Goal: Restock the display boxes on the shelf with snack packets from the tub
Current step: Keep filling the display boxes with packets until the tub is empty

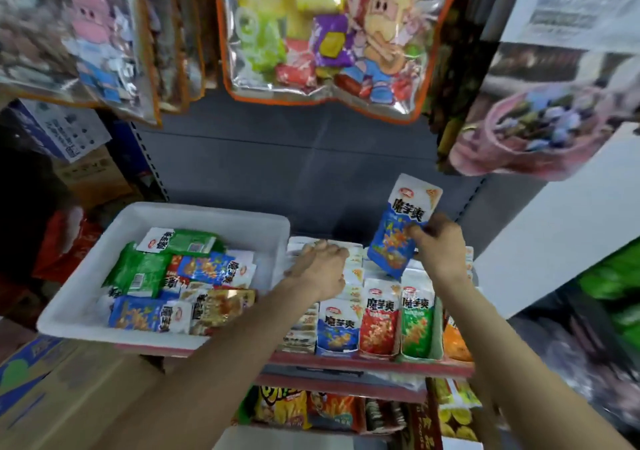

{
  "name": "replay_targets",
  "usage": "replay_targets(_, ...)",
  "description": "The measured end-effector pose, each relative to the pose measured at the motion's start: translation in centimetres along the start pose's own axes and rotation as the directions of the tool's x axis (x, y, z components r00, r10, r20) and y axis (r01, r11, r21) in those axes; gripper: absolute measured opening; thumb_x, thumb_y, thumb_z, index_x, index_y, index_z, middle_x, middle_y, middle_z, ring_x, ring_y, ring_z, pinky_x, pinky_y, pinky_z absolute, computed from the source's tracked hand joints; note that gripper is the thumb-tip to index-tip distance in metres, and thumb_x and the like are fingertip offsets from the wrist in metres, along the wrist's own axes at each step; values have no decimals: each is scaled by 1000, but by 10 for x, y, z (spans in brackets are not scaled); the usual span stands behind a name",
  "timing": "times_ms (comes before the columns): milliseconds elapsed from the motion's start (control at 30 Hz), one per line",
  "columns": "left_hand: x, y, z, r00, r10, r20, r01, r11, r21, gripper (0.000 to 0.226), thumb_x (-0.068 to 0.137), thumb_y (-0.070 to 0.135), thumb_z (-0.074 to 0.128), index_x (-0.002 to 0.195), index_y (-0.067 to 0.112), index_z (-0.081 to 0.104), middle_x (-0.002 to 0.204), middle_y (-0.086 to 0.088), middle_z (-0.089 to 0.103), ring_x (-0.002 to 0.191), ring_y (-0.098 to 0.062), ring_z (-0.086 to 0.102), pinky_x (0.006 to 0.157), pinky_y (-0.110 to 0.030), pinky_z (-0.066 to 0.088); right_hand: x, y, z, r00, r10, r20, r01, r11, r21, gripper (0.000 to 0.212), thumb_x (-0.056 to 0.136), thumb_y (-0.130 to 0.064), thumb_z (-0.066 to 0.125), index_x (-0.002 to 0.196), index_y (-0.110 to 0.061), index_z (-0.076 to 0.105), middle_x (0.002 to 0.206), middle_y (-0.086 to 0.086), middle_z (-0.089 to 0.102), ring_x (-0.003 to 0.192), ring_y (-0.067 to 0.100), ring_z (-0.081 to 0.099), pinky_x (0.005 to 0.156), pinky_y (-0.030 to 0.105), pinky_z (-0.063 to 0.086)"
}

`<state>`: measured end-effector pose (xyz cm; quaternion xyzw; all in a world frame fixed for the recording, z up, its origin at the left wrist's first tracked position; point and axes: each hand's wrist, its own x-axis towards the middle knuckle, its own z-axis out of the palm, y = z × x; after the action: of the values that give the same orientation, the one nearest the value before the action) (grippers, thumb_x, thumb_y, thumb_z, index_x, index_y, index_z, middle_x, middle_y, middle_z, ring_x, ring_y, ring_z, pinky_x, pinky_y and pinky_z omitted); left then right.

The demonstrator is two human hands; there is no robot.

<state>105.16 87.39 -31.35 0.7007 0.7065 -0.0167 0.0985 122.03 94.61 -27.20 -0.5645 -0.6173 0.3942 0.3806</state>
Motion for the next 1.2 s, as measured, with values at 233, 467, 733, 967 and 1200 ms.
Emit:
replay_targets(233,10,4,1,998,-54,-28,56,997,62,44,89,17,49,133,17,45,135,-1,49,122,-20,37,97,-36,29,3,12,-4,996,-63,57,63,998,10,9,76,-26,62,82,-19,61,84,16,69,82,36,66,72,55,54)
replay_targets(467,7,-2,-5,999,-45,-11,46,997,56,36,93,18,48,127,27,54,132,-1,50,121,-21,36,95,-37,27,5,13,2,985,-104,137,91,991,100,21,86,-13,64,80,-32,61,89,5,72,86,26,69,76,55,54)
replay_targets(733,-4,-7,-2,999,-11,53,15,997,-76,36,94,14,41,128,23,51,123,-9,56,117,-23,45,105,-33,25,4,15,32,956,-104,276,59,984,166,17,86,-4,64,98,-16,61,100,8,70,94,24,68,83,51,55)
replay_targets(967,-22,-15,1,998,65,-1,-64,993,-96,38,90,13,42,122,29,56,129,-4,52,120,-18,43,106,-32,24,4,28,42,895,-78,440,143,983,-116,7,80,-7,72,81,-11,66,83,1,69,68,7,59,64,21,49)
replay_targets(1200,-32,-18,4,995,91,-35,-95,981,-170,44,88,7,44,125,27,57,127,-2,54,121,-15,42,106,-32,23,3,26,44,862,-244,445,367,906,-214,19,87,-5,60,77,-21,64,74,1,69,70,14,65,71,28,54)
